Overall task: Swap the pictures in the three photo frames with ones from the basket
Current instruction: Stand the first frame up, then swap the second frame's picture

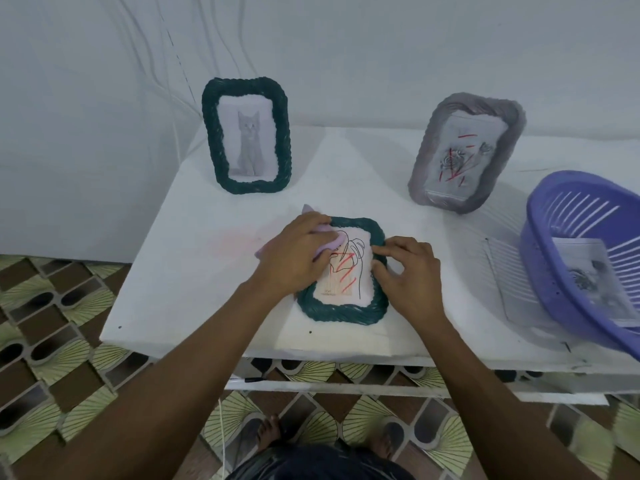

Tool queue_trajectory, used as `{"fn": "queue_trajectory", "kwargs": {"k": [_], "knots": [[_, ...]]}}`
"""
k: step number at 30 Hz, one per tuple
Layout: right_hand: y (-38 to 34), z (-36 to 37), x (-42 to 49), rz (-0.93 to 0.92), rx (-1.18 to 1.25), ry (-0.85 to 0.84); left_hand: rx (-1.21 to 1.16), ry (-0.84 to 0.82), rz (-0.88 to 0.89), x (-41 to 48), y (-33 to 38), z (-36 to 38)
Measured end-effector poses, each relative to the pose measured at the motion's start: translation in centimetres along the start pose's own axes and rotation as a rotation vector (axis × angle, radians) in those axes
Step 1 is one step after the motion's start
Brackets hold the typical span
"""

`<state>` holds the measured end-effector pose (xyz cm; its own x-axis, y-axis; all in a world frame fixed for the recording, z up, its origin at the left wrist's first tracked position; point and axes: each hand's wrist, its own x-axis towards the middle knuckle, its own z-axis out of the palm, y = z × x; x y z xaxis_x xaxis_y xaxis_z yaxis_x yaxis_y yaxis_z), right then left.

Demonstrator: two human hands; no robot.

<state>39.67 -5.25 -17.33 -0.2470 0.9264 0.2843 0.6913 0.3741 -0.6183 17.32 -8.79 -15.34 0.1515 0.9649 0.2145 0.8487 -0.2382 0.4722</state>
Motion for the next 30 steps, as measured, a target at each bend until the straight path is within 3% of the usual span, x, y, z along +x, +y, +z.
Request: {"fn": "queue_trajectory", "kwargs": {"k": [7,10,18,23,30], "knots": [[-0.1,0.2,-0.1,-0.012,-0.004,0.011,-0.023,-0.046,0.187,-6.3,2.4,0.1],[-0.2,0.1,-0.1,-0.021,0.014,0.010,-0.059,-0.035,0.189,-6.5,3.1,0.7],[2.2,-2.5,0.9,-0.216,0.071,-0.272,-0.037,-0.038,0.123,-2.4,-1.1,-0.8],[2.1,-2.3,0.9,-0.144,-0.005,-0.306,-0.016,-0.077,0.172,-2.0,-0.8,-1.2],[1.9,-2.3,1.1,-0.132,-0.013,-0.295,0.027,-0.167,0.414,-5.2,1.7,-0.4]]}}
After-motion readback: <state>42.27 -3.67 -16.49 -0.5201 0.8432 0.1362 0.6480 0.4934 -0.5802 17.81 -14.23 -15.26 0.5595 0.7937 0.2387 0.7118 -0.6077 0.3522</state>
